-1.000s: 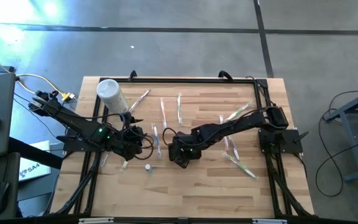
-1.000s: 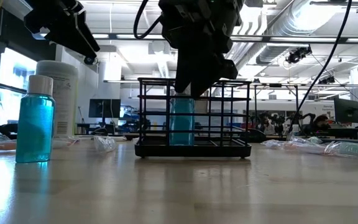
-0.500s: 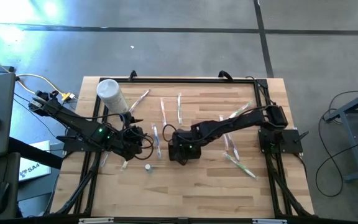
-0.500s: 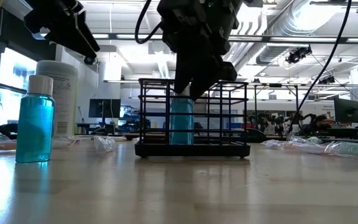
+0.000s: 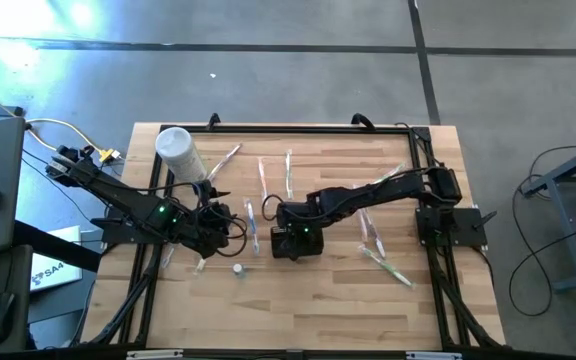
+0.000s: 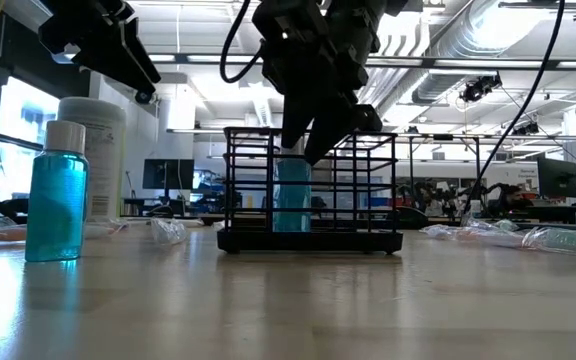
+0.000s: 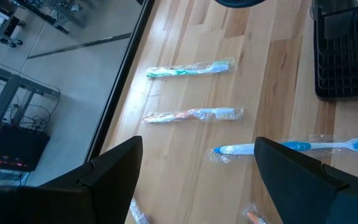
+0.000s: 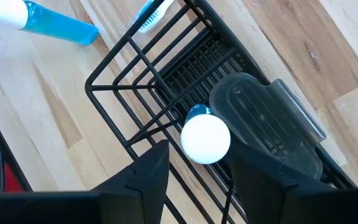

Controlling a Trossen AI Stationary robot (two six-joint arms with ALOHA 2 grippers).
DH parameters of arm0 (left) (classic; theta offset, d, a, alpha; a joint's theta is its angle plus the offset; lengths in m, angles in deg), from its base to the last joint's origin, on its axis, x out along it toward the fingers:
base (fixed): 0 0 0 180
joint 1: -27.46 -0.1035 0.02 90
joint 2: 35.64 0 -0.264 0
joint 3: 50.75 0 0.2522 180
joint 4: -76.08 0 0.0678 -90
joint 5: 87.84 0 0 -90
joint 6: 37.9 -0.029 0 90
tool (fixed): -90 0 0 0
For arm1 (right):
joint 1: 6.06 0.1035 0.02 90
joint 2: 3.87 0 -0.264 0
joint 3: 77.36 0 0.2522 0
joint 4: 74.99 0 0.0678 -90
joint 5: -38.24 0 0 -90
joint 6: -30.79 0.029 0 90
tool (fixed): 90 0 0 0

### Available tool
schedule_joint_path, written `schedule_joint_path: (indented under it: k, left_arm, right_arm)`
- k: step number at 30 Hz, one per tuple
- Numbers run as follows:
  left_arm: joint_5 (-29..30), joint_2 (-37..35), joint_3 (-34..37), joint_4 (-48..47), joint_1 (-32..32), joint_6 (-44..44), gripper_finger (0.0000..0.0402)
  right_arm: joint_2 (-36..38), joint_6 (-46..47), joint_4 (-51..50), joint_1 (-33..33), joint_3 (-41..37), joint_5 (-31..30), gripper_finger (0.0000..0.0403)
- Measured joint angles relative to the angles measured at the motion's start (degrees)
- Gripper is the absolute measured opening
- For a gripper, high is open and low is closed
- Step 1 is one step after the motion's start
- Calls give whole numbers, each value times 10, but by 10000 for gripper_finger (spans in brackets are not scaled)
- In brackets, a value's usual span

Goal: Pick & Place toothbrushing station
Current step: Put the right blue mouthwash into the black wire organizer, then put the right purple toothbrush into the black wire organizer

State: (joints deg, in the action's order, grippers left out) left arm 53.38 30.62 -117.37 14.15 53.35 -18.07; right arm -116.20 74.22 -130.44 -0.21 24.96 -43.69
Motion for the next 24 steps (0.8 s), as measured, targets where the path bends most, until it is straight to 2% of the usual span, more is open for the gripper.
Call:
schedule_joint_path:
  k: [12, 24]
  left_arm:
    - [0, 0, 0, 0, 0, 0, 303]
    - [-4, 0, 1, -4, 0, 0, 303]
  right_arm:
    - [17, -1, -13, 0, 0, -3, 160]
    - [87, 4, -50, 1, 0, -61, 160]
